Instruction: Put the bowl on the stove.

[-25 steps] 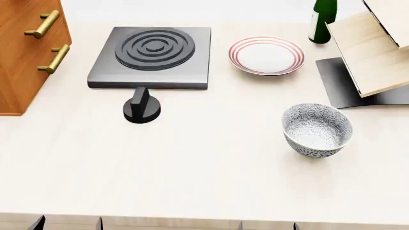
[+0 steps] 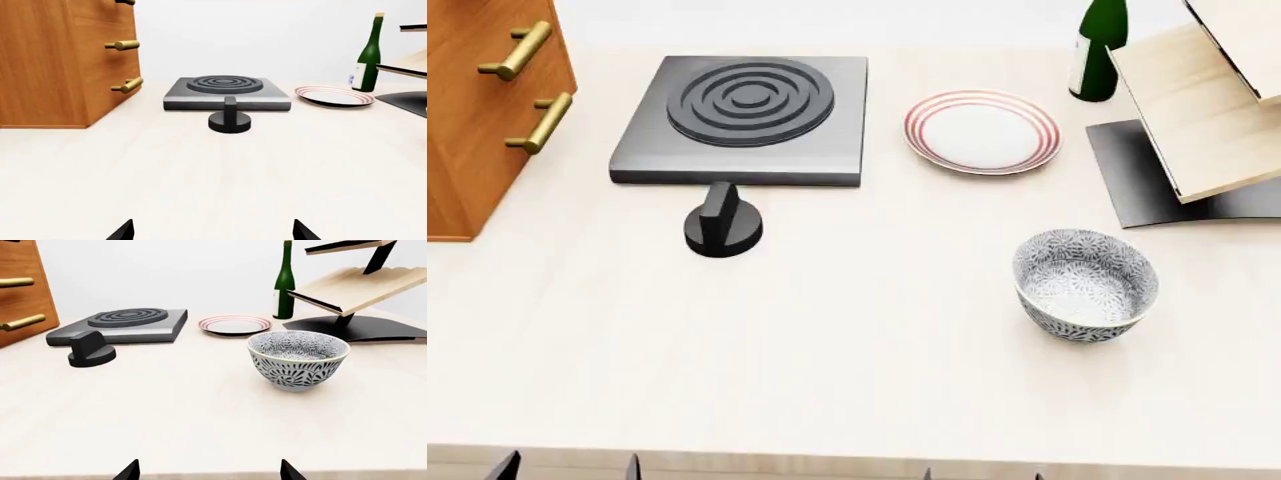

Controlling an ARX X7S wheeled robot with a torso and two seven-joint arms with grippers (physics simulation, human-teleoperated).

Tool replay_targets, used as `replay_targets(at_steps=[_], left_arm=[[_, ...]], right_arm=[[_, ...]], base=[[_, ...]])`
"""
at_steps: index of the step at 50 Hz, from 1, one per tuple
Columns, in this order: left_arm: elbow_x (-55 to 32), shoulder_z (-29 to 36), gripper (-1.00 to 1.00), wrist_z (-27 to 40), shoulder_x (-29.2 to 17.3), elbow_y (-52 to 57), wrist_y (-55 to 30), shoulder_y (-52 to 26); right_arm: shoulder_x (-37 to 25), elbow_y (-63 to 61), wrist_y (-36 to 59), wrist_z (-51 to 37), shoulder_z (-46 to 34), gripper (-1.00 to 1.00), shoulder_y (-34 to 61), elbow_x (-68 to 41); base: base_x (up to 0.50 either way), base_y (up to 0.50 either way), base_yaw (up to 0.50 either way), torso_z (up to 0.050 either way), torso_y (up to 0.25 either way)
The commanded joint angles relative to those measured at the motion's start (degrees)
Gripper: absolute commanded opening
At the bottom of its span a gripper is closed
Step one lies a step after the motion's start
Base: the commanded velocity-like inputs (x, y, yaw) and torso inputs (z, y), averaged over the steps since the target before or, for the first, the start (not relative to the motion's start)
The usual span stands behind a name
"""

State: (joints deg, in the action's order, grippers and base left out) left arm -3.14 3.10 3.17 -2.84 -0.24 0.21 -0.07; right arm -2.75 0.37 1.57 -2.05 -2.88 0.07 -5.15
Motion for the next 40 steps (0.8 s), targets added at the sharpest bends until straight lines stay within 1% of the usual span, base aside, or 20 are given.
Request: replay_targets(at_steps=[1,13,21,24,25,28,29,30,33,37,38,40], left_arm=[[-1.0,1.1,1.00,1.7,-1.1,0.1,-0.6,-0.3],[-3.2,1.6,1.00,2.1,-1.7,0.1,0.9,-0.2],[-3.9,2.1,1.00,2.6,-2.2,0.4,0.9,-0.2],[-4.1,1.5,1.00,3.7,-2.2,2.4,0.9,-0.3],[-3.9,1.1,1.00,4.7,-2.1,3.1,1.4,-0.5],[-6.5,-0.2,1.00,4.9,-2.4,7.8,0.0,-1.0],[-7.9,0.0,1.00,3.8,-3.0,10.2,-0.6,-1.0],[-7.5,0.1,1.00,3.9,-3.4,11.7,0.0,-1.1],[-10.8,-2.2,1.00,5.7,-4.4,19.4,-5.3,-3.5],[-14.2,-4.8,1.00,7.1,-6.5,25.7,-10.7,-6.7],[-16.1,-7.1,1.00,8.2,-7.2,28.0,-12.2,-8.5],[-17.4,-9.0,1.00,9.3,-8.2,30.5,-14.0,-9.9]], right_arm=[[-1.0,0.0,0.1,-1.1,-1.0,1.00,0.1,-1.9],[-1.8,0.1,0.4,-2.5,-1.8,1.00,0.3,-2.5],[-2.3,-1.2,3.6,-4.7,-2.2,1.00,0.6,-2.2],[-2.3,-3.0,6.3,-7.6,-0.8,1.00,1.3,-2.0],[-2.5,-4.3,7.3,-8.3,-0.4,1.00,1.5,-1.9],[-3.2,-10.3,11.8,-9.3,2.1,1.00,2.7,-4.9],[-4.2,-13.0,14.1,-9.7,2.4,1.00,3.3,-4.9],[-4.9,-14.7,15.7,-10.2,2.7,1.00,3.9,-4.9],[-9.0,-25.2,25.0,-10.3,6.0,1.00,6.8,-7.6],[-12.6,-33.8,32.1,-10.3,11.1,1.00,8.6,-11.8],[-14.0,-36.9,35.1,-10.5,14.4,1.00,9.6,-14.1],[-15.4,-39.5,37.8,-10.3,17.5,1.00,10.4,-16.7]], base=[[0.00,0.00,0.00,0.000,0.000],[0.00,0.00,0.00,0.000,0.000],[0.00,0.00,0.00,0.000,0.000],[0.00,0.00,0.00,0.000,0.000],[0.00,0.00,0.00,0.000,0.000],[0.00,0.00,0.00,0.000,0.000],[0.00,0.00,0.00,0.000,0.000],[0.00,0.00,0.00,0.000,0.000],[0.00,0.00,0.00,0.000,0.000],[0.00,0.00,0.00,0.000,0.000],[0.00,0.00,0.00,0.000,0.000],[0.00,0.00,0.00,0.000,0.000]])
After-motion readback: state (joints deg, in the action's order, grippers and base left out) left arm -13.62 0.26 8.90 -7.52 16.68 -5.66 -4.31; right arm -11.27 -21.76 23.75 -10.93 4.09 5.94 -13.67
